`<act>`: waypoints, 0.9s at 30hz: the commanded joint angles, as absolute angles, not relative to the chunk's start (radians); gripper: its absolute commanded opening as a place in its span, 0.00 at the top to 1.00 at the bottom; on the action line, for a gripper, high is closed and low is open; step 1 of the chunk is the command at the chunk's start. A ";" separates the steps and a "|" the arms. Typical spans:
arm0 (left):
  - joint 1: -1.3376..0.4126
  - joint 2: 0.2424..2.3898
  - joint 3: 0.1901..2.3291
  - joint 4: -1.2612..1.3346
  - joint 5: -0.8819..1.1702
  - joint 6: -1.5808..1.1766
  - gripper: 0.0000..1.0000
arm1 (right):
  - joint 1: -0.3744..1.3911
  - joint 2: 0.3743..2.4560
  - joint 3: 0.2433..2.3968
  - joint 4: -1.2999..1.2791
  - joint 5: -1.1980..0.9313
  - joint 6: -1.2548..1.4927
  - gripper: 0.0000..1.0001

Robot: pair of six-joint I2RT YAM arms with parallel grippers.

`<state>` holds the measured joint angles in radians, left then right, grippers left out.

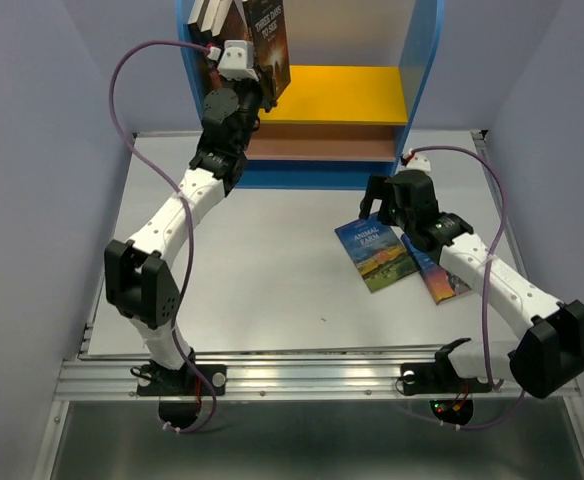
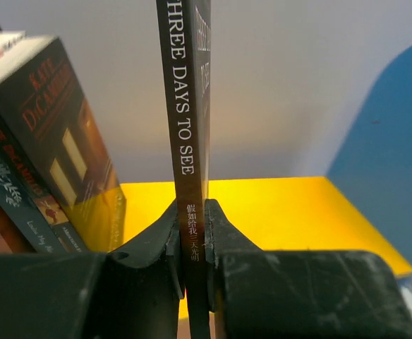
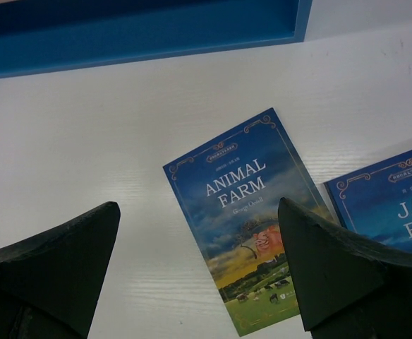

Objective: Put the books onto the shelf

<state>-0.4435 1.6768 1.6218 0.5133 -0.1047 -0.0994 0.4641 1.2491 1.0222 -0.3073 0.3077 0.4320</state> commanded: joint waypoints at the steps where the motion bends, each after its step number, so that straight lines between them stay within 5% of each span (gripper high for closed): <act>1: -0.445 1.754 1.727 0.698 -0.253 -0.023 1.00 | 0.462 1.290 1.092 -0.281 0.345 0.402 0.00; 27: -0.396 1.930 1.618 1.002 -0.455 -0.032 1.00 | 0.462 1.401 1.124 -0.249 0.282 0.423 0.00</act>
